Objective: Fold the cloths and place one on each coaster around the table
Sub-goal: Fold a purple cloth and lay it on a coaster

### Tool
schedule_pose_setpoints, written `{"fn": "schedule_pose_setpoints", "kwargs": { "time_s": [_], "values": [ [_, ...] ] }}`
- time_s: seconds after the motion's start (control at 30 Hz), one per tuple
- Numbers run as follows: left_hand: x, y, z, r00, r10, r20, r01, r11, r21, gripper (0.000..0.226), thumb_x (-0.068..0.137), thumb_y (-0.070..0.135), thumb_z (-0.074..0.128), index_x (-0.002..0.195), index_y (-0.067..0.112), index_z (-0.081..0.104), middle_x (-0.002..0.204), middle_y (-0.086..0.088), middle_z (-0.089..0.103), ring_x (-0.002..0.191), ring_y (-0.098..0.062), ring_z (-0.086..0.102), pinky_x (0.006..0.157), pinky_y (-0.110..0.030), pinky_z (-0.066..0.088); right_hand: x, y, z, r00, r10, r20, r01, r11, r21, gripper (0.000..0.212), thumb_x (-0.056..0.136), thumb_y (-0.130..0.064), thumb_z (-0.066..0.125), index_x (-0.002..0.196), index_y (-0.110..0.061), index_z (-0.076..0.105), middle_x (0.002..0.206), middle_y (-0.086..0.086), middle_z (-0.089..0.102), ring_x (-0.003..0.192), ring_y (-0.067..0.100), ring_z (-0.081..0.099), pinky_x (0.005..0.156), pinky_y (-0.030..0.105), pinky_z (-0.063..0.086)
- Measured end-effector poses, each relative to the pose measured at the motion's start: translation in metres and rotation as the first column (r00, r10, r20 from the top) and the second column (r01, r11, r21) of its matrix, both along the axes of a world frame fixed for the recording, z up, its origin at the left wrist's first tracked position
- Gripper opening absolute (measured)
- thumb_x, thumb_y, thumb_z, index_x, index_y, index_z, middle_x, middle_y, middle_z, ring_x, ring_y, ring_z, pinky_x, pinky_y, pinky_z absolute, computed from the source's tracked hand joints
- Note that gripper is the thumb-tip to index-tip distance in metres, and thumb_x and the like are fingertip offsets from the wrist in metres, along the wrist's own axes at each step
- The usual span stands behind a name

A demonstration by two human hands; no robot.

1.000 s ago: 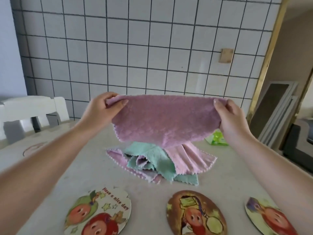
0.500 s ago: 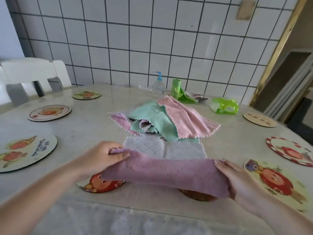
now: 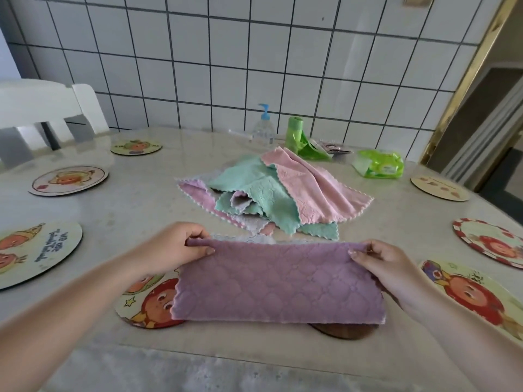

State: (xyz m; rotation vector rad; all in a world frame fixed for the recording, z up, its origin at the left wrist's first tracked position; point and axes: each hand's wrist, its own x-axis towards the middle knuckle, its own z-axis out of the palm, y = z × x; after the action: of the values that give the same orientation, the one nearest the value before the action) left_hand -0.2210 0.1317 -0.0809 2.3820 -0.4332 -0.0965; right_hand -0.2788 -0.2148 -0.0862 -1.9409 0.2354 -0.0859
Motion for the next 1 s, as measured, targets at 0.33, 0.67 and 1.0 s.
{"fn": "schedule_pose_setpoints", "kwargs": {
  "time_s": [0.33,0.67,1.0],
  "values": [
    [0.041,-0.01,-0.009,0.997,-0.006,0.081,-0.004,0.994,0.111,0.01,0.085,0.023,0.064,0.087,0.014,0.067,0.082,-0.004,0.064,0.07,-0.017,0.055,0.06,-0.023,0.039,0.043,-0.004,-0.017,0.999,-0.032,-0.002,0.031,0.979,-0.203,0.016,0.085,-0.028,0.063,0.077,-0.015,0.065,0.075,0.016,0.067,0.064,0.02,0.053,0.062,0.031,0.036],
    [0.052,-0.013,-0.013,0.997,0.031,0.066,-0.04,0.99,0.138,0.019,0.085,0.022,0.064,0.101,0.012,0.064,0.103,-0.003,0.063,0.092,-0.018,0.058,0.072,-0.015,0.04,0.057,-0.006,-0.021,0.999,-0.04,-0.012,0.033,0.932,-0.361,0.02,0.087,-0.03,0.06,0.086,-0.01,0.059,0.085,0.014,0.066,0.072,0.029,0.059,0.061,0.032,0.037],
    [-0.029,-0.075,-0.011,0.912,-0.267,0.31,0.183,0.944,0.275,0.046,0.091,0.028,0.047,0.136,0.022,0.043,0.141,0.008,0.043,0.13,-0.008,0.038,0.109,-0.024,0.027,0.005,0.089,0.002,0.913,0.404,-0.064,-0.259,0.448,-0.855,0.053,0.09,-0.039,0.048,0.14,-0.028,0.033,0.152,-0.01,0.02,0.142,0.013,0.012,0.116,0.048,0.009]
  ]
}}
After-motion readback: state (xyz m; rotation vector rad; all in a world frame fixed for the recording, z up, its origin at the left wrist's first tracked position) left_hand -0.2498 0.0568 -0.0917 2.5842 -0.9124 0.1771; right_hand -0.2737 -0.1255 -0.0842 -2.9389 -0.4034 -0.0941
